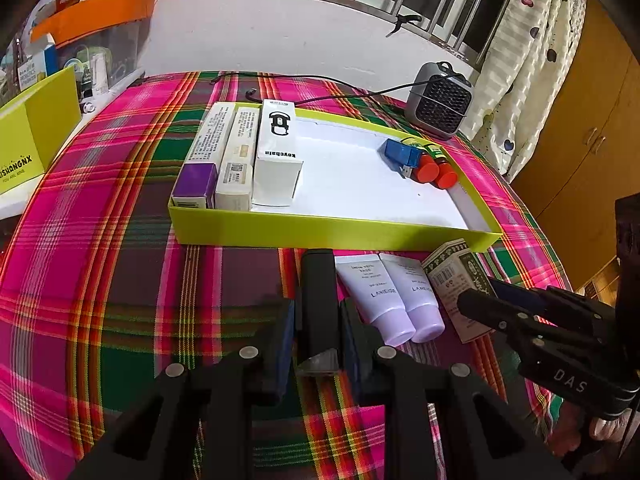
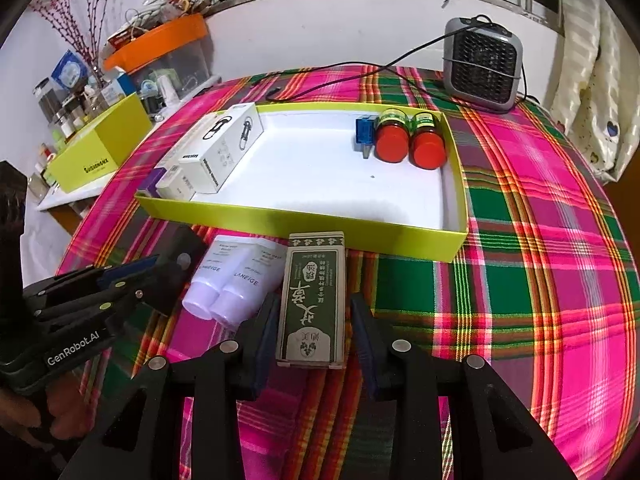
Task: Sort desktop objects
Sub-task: 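Lift the green box with right gripper while left gripper lifts the black cylinder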
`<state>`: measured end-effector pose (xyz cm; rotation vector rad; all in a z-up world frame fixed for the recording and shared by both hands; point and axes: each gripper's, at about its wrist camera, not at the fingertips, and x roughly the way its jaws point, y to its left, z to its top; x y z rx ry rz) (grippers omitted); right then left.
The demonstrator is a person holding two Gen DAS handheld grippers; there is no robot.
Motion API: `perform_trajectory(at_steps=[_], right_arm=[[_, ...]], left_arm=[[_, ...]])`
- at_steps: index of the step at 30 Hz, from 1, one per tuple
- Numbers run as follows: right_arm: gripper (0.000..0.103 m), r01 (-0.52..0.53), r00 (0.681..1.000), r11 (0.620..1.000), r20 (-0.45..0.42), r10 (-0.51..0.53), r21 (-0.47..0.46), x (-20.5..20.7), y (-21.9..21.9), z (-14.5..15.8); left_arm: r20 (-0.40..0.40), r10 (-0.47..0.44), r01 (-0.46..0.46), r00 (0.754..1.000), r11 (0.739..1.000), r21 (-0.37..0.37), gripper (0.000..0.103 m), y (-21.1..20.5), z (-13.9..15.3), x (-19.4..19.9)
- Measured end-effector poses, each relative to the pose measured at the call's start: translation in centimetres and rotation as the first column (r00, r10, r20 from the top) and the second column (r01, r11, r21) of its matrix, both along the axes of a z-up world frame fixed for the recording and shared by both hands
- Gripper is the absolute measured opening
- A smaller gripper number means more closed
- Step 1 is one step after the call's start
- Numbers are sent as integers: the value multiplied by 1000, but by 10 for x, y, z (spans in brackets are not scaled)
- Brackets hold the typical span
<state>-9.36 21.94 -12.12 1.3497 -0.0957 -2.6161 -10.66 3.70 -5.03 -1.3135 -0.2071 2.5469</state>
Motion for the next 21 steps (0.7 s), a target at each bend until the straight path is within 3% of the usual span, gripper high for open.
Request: perform_trajectory(at_steps=[21], right_arm=[[32,-9,998,996,-56,4,-85,12,7,16]], left_arm=[[-50,6,-6,999,1000,-1,24,-2,19,9]])
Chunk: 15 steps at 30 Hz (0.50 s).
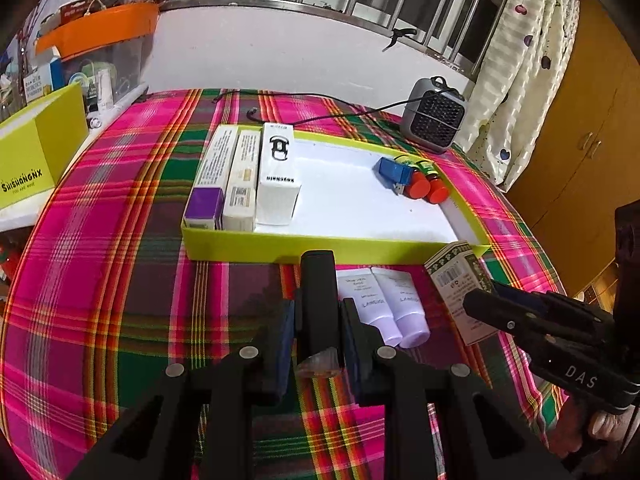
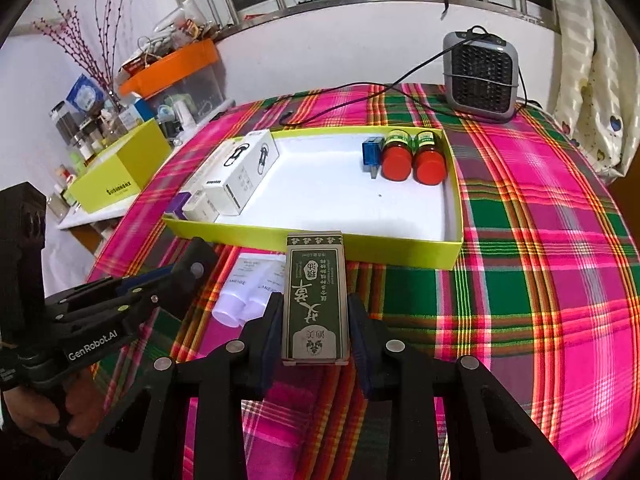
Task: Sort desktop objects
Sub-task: 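Lift the green box with right gripper while left gripper lifts the black cylinder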
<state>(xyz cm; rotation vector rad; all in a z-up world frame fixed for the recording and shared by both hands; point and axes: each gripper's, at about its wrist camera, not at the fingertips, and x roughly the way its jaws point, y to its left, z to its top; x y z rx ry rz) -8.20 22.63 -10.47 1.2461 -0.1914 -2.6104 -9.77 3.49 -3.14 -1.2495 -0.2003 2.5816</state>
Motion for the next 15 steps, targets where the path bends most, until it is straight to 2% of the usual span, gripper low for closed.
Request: perform_trajectory(at_steps=[15], right_arm=[[32,-30,998,999,-50,29,-36,1,-5,18]], left_arm=[[-67,-24,23,997,1000,-9,24,10,23,-1]])
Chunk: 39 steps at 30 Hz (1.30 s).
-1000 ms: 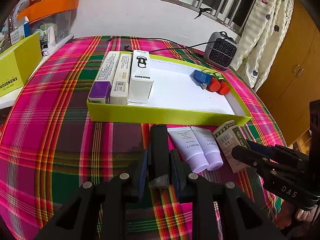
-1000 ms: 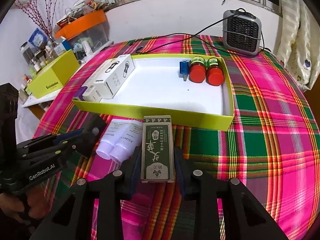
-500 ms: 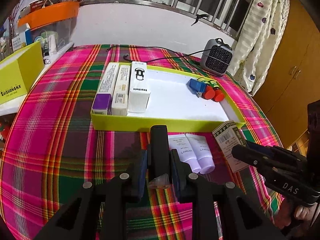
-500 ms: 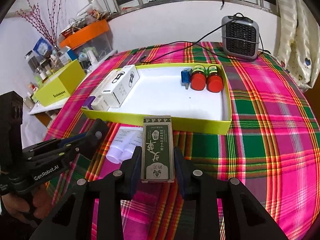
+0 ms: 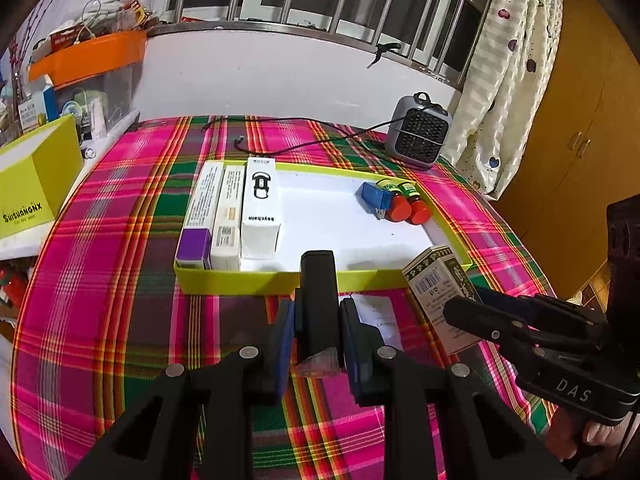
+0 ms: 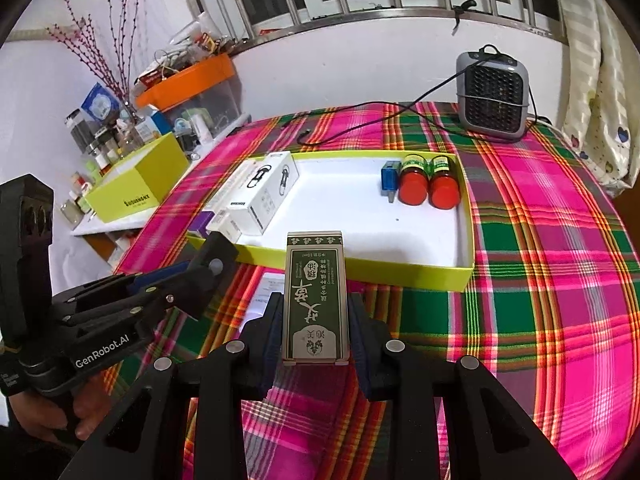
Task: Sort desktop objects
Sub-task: 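Lift the green box with right gripper while left gripper lifts the black cylinder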
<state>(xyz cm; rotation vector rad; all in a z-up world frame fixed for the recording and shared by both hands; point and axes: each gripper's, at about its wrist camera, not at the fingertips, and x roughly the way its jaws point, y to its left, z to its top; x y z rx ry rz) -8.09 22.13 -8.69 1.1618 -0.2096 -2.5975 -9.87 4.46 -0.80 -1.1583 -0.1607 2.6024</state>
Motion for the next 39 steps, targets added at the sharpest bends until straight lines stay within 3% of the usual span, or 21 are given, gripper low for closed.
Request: perform_trajectory(at_steps=[25,39], right_arm=[[32,3,999,1000,-44,-4,-29,-24,-5,20],[32,8,999,1000,-31,-9,-28,-42,-10,15]], left_arm=[[-71,24,-23,997,1000,22,24,-4,18,-26],[-95,29,-25,995,999,36,24,-3,20,-44]])
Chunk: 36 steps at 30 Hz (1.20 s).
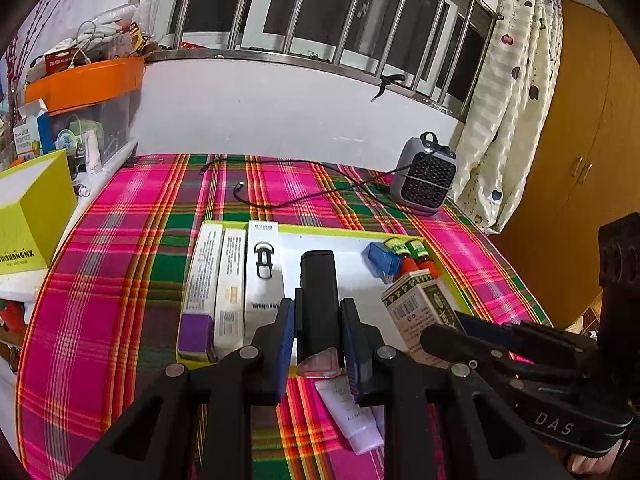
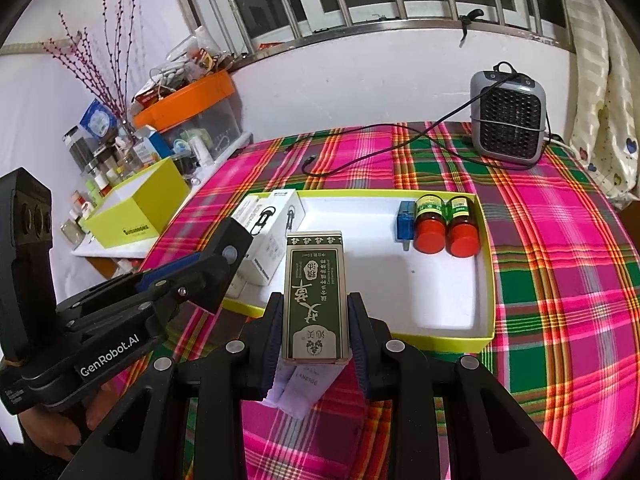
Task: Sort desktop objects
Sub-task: 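Lift the green box with right gripper while left gripper lifts the black cylinder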
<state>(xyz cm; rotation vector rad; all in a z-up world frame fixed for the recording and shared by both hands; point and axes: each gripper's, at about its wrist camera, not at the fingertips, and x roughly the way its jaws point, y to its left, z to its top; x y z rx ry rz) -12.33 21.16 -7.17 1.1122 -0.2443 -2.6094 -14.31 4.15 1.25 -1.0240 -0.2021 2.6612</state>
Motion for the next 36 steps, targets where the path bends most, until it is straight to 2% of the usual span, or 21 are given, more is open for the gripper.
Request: perform_trajectory(at_steps=[7,22,36], right_arm=[[32,3,1000,1000,-1,-3,4,-12,-3,-1],[32,7,1000,1000,17,-7,12,-49,-19,-10],[32,50,995,997,94,-45,-57,-93,-28,-28]], left_arm=[[-39,29,-28,999,999,24,24,-10,2,-14],[-43,78,-74,996,994,83,24,-40,-5,-19],[-32,110,-106,993,988,109,24,-55,-9,-19]])
